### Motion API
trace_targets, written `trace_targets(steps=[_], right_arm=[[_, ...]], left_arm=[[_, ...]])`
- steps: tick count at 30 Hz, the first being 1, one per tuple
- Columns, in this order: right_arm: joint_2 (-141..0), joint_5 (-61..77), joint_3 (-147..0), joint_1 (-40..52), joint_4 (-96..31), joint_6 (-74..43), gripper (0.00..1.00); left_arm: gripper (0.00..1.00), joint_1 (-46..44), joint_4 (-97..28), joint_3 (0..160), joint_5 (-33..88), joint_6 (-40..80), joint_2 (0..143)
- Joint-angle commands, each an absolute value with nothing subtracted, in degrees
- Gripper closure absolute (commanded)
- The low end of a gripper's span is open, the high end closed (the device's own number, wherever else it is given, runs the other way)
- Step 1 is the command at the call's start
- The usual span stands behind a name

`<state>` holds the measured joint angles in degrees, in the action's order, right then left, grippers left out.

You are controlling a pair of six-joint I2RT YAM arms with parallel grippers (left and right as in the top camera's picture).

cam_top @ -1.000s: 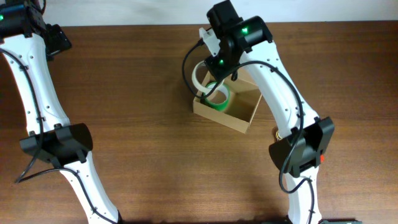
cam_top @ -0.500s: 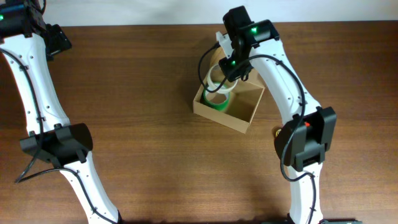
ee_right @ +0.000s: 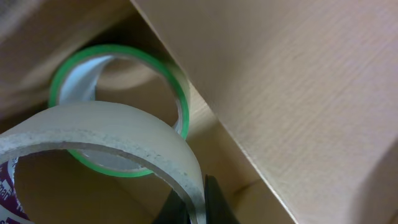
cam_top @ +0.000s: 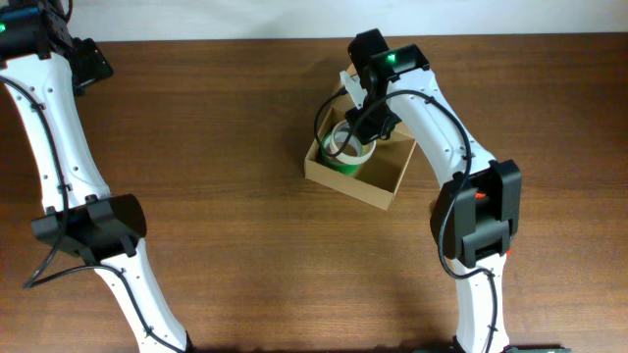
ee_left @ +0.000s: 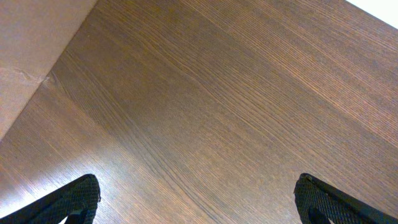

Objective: Pack container
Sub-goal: 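Carry the white tape into the box beside the green tape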

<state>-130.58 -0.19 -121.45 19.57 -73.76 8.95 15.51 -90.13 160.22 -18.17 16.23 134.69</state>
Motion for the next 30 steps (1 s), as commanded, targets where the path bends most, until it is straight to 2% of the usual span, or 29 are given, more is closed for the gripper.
trace_targets(steps=[1, 30], right_arm=[[-131.59, -0.30, -120.05, 20.27, -73.14, 8.54, 0.97], [-133.23, 0.19, -119.13, 22.17, -67.20, 7.01, 0.96]], left_arm=[[0.00, 15.81, -90.04, 159.98, -17.91, 15.75, 135.00], [0.00, 15.81, -90.04, 159.98, -17.91, 15.75, 135.00]])
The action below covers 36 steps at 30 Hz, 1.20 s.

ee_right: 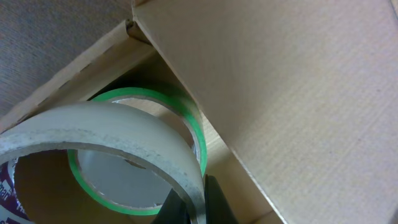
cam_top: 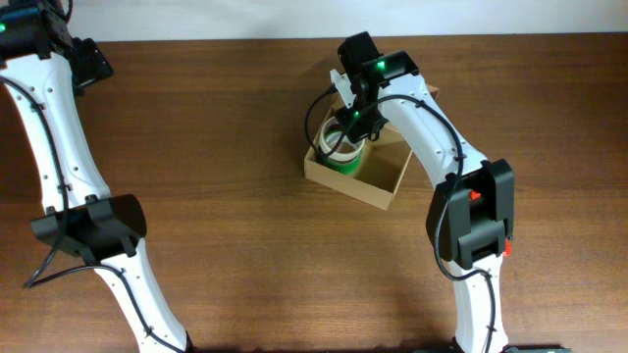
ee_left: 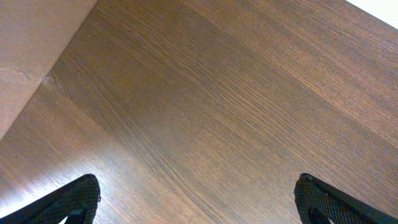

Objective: Pack container
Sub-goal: 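Carry the white tape into the box beside the green tape, then release the white tape and lift the right gripper away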

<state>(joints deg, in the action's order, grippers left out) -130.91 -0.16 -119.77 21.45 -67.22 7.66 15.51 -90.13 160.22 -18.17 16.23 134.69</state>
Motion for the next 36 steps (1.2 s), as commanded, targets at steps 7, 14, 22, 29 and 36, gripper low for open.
trace_targets(steps=[7, 14, 22, 29, 36], right_arm=[[-134.47, 0.21, -119.13, 22.17, -67.44, 6.63, 0.96], [-134.52, 0.16, -119.13, 22.17, -67.02, 6.63, 0.55], [-134.39, -0.10, -119.26, 22.17, -67.53, 6.85, 0.41], [-131.55, -1.08, -123.46, 22.17, -70.02, 6.85, 0.45], [-124.62, -6.42, -134.85, 22.17, -76.64, 6.85, 0.41]], left_arm=[[0.00, 15.81, -90.04, 159.98, -17.91, 15.75, 135.00], [0.00, 15.81, -90.04, 159.98, -17.91, 15.75, 135.00], [0.00, 15.81, -90.04, 159.98, -17.91, 15.75, 135.00], [0.00, 15.81, -90.04, 159.98, -17.91, 15.75, 135.00], [0.00, 15.81, -90.04, 159.98, -17.91, 15.75, 135.00]])
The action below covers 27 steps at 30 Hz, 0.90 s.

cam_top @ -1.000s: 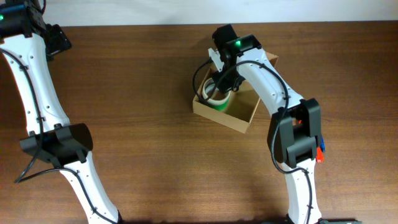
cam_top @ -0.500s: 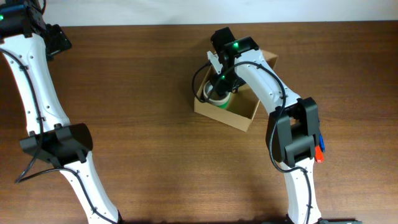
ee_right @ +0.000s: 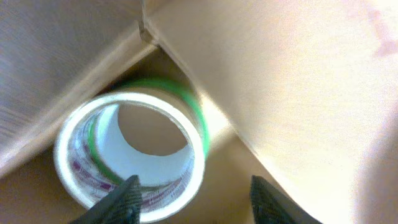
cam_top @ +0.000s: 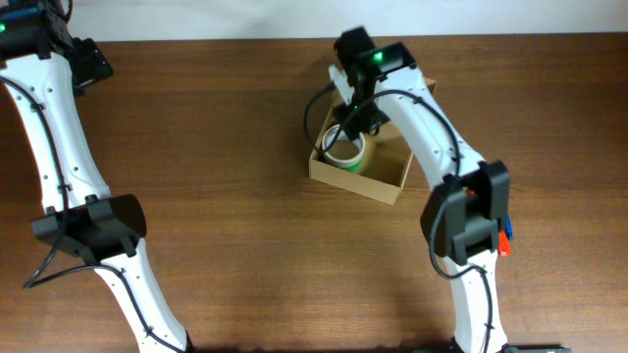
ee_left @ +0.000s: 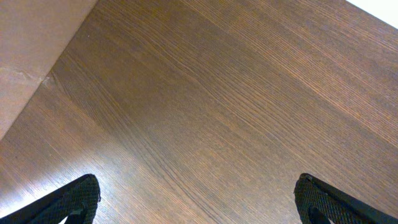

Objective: Pack container
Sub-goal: 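Release the white tape and lift the right gripper away, then lower the right gripper onto the yellow correction tape and grasp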

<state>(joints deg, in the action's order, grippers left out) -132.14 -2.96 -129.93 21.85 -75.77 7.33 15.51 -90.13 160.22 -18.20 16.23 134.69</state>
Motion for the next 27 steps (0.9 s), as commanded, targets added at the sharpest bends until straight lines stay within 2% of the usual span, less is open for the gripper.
trace_targets(steps=[1, 6, 10, 13, 19, 22, 27], right_arm=[[-122.48, -6.85, -135.50, 22.17, -77.08, 6.85, 0.41], [-112.36, -15.20, -135.55, 19.99, -77.71, 6.55, 0.37], [-106.52, -15.22, -132.94, 11.18, -77.87, 3.60, 0.38], [-103.50, -14.06, -126.15, 2.87, -77.58, 2.55, 0.37], [-99.98, -3.11, -104.79, -12.10, -73.95, 3.90, 0.37], [-99.81, 0.80, -96.55, -14.76, -72.05, 4.27, 0.37], [-99.81, 2.59, -85.36, -12.25, -68.86, 4.14, 0.36]], left_arm=[[0.00, 15.81, -90.04, 159.98, -17.91, 15.75, 135.00], [0.00, 15.81, -90.04, 159.98, -17.91, 15.75, 135.00], [0.00, 15.81, -90.04, 159.98, -17.91, 15.75, 135.00], [0.00, 15.81, -90.04, 159.98, -17.91, 15.75, 135.00], [0.00, 15.81, -90.04, 159.98, -17.91, 15.75, 135.00], [0.00, 15.81, -90.04, 159.98, -17.91, 15.75, 135.00], [0.00, 15.81, -90.04, 159.98, -17.91, 15.75, 135.00]])
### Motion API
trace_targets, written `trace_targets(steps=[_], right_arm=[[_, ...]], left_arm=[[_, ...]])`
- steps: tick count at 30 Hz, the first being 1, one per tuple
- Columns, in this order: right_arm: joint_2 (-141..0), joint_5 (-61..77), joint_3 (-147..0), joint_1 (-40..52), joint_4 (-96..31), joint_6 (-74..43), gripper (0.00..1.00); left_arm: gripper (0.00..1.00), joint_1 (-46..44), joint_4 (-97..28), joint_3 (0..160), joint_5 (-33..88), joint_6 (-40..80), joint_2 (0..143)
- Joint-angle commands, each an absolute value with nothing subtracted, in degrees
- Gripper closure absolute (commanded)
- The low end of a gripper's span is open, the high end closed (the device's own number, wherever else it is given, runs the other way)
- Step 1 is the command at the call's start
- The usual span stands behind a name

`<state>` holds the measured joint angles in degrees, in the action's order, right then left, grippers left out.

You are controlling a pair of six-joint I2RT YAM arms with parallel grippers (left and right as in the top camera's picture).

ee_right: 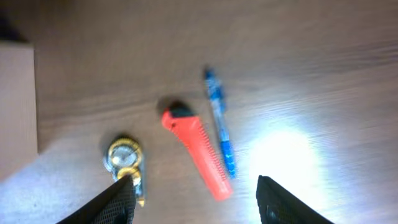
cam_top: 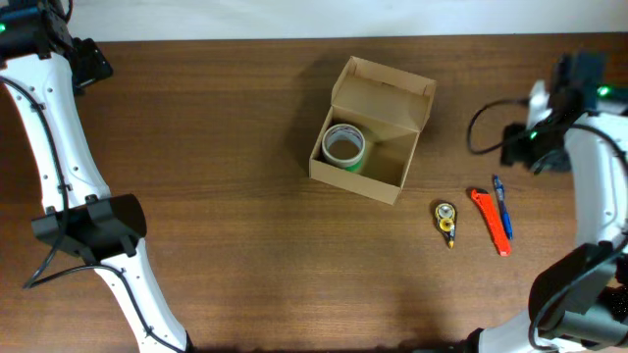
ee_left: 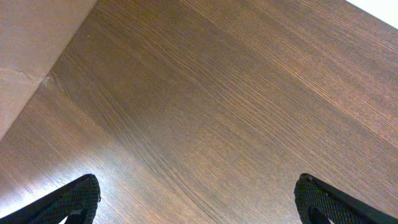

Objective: Pack container
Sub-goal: 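Lower the right gripper onto the yellow correction tape and grasp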

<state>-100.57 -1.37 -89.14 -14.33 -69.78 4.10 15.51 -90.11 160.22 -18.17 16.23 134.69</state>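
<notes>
An open cardboard box (cam_top: 378, 108) stands mid-table with its flap up. In its left half a clear tape roll (cam_top: 342, 143) rests on a green tape roll (cam_top: 355, 160). My right gripper (ee_right: 199, 208) is open and empty over the table's right side, above a yellow round item (ee_right: 126, 163), an orange cutter (ee_right: 196, 152) and a blue pen (ee_right: 221, 130). Overhead, the same yellow item (cam_top: 445, 220), cutter (cam_top: 488, 220) and pen (cam_top: 501, 208) lie right of the box. My left gripper (ee_left: 199, 208) is open over bare wood at the far left.
The box's right half (cam_top: 392, 157) holds nothing visible. A corner of the box wall (ee_right: 17, 99) shows at the left of the right wrist view. A pale surface (ee_left: 31, 50) borders the table (ee_left: 217, 93) beside the left gripper.
My right gripper was open just above the tape rolls in the box; it is now at the right side of the table over the cutter, pen and yellow item. The left arm is unchanged.
My right gripper was shut on the clear tape roll over the green roll in the box, and still held it a second later. Then it was open with the clear roll lying on the green one. Now it is away from the box, at the right.
</notes>
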Motion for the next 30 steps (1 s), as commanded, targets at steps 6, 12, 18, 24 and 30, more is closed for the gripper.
trace_targets(steps=[6, 12, 18, 24, 30], right_arm=[[-99.83, 2.61, -73.89, -6.68, -63.57, 2.46, 0.36], [-99.83, 2.63, -66.63, -4.84, -59.35, 0.47, 0.36], [-99.85, 4.99, -64.14, -4.82, -57.56, 0.32, 0.36], [-99.85, 5.82, -63.29, -4.82, -57.52, 0.34, 0.36], [-100.22, 5.80, -62.37, -4.36, -55.59, -0.58, 0.36]], left_arm=[[0.00, 15.81, -90.04, 159.98, -17.91, 15.75, 135.00], [0.00, 15.81, -90.04, 159.98, -17.91, 15.75, 135.00], [0.00, 15.81, -90.04, 159.98, -17.91, 15.75, 135.00], [0.00, 15.81, -90.04, 159.98, -17.91, 15.75, 135.00], [0.00, 15.81, -90.04, 159.98, -17.91, 15.75, 135.00]])
